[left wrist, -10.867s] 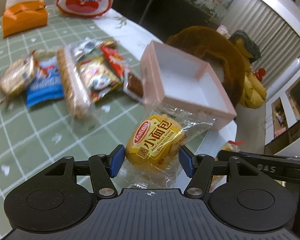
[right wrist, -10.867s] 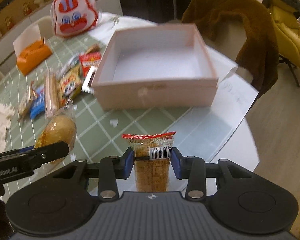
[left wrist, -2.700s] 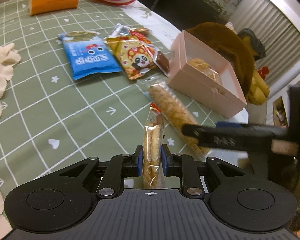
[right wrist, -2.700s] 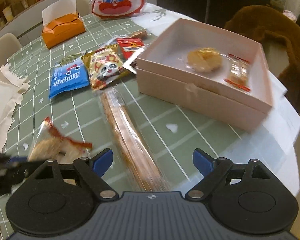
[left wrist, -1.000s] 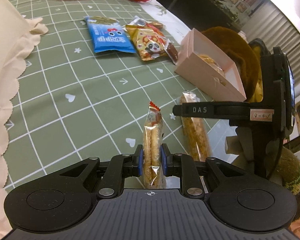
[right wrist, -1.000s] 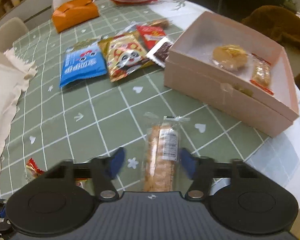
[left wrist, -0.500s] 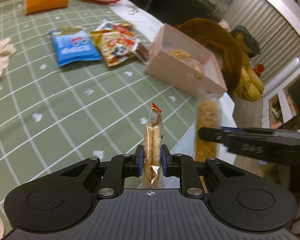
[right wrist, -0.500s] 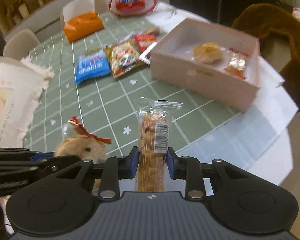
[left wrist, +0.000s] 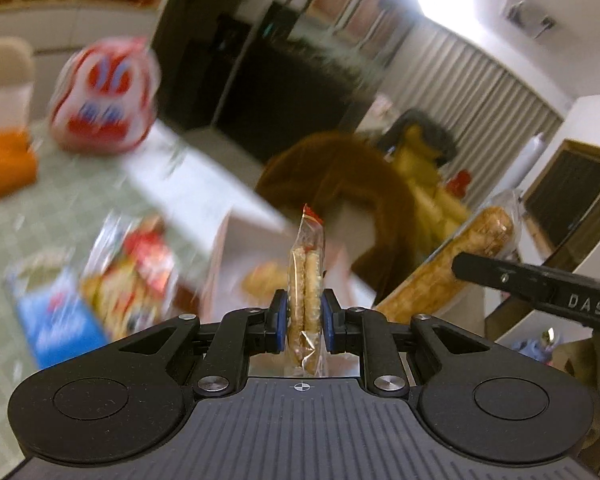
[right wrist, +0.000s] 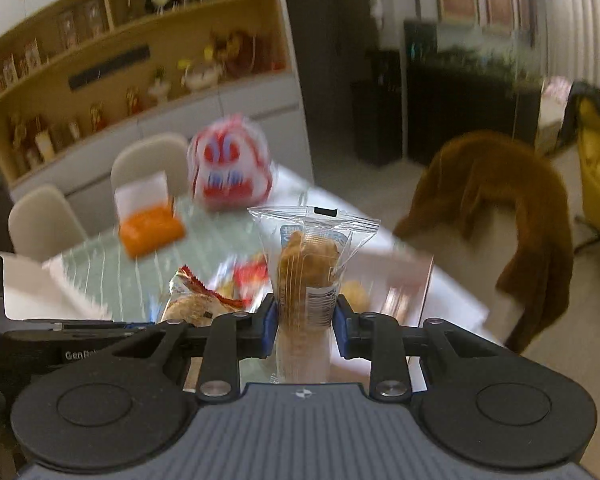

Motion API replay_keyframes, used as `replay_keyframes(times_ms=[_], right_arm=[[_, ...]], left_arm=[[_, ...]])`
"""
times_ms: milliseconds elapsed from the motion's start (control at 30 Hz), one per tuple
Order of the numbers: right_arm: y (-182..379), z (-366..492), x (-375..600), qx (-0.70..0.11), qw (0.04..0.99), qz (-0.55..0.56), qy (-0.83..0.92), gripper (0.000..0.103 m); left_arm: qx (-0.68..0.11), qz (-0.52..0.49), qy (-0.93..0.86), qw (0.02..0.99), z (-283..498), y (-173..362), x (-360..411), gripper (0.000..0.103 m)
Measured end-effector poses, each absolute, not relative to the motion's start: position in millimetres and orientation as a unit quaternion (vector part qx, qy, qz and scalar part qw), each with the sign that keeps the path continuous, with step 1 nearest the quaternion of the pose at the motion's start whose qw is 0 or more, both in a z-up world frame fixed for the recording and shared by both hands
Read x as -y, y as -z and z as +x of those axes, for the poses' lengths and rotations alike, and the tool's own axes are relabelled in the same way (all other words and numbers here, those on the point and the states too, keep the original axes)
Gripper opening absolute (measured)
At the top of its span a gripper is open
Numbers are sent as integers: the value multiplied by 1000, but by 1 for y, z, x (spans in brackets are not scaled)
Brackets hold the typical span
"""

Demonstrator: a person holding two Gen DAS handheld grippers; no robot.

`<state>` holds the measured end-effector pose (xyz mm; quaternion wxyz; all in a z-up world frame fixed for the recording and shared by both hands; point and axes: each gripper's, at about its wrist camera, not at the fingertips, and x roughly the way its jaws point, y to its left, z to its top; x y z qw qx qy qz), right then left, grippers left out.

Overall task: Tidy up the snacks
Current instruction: 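Lower both packets over the pink box and open both tools to drop them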

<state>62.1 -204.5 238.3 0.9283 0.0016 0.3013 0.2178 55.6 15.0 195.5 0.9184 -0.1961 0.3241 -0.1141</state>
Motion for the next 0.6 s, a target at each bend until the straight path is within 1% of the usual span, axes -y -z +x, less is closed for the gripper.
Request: replay_keyframes(times_ms=[100,267,333,367,433,533,600], right_arm=[[-258,85,210,-283,936,-10,-209,28],[-257,128,213,-306,929,-13,-210,28],[-248,143,212,-319,924,-14,-210,28],[-242,152,211,-331,920,-11,-209,28],[-221,176,207,-376,904,-10,-205,30],[-184,220,207,-450,871,16,-196,44],[-169,232,216,-463,865,36,-190,44]], left_arm=[[-313,-193,141,919,89,-213,-8,22],[-326,-200,175,907,134,-208,5,22],[-346,-210,182,896,154,-194,8,22],[-364,-222,186,885,167,-184,7,24],[-407,-241,179,863,194,-152,3,24],[-442,-229,103,861,213,-111,-4,24],[-438,-232,76,865,212,-100,-14,24]])
